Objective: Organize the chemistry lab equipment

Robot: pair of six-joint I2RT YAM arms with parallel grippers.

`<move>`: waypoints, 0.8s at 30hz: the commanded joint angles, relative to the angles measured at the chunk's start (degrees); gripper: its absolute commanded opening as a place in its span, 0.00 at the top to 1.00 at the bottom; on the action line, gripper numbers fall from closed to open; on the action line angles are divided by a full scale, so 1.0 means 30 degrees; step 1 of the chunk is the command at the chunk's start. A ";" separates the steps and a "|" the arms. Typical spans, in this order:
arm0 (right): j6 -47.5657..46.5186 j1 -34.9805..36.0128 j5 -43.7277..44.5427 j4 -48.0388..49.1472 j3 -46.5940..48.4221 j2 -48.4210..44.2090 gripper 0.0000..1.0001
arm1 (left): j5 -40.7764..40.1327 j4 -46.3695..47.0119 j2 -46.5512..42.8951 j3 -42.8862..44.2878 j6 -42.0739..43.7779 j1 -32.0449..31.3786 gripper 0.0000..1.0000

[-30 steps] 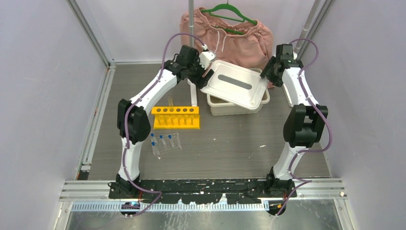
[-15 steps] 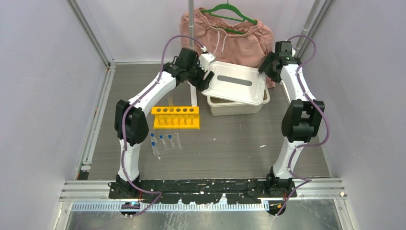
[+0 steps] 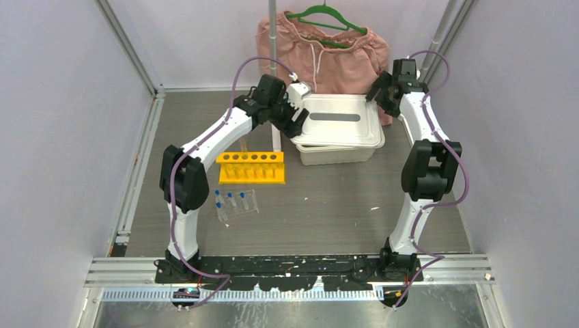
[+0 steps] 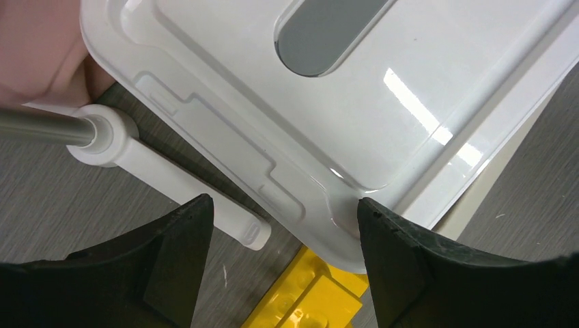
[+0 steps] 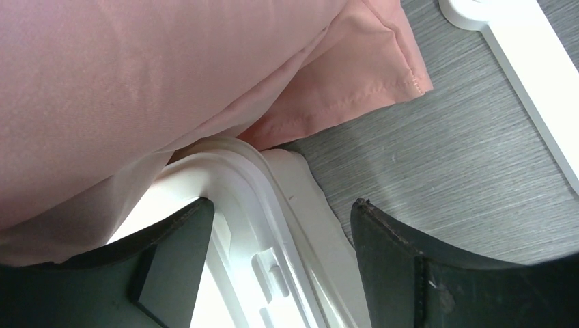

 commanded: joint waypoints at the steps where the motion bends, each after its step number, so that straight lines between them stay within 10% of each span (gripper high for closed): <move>1: -0.0651 -0.0503 0.0587 -0.0279 0.0400 0.0462 0.21 | 0.0355 -0.1060 -0.0571 -0.0496 -0.0221 -0.0413 0.23; 24: -0.1061 -0.0698 0.0490 -0.0019 0.0779 0.0837 0.18 | 0.1680 -0.1356 -0.0498 -0.0910 -0.1398 -0.0936 0.21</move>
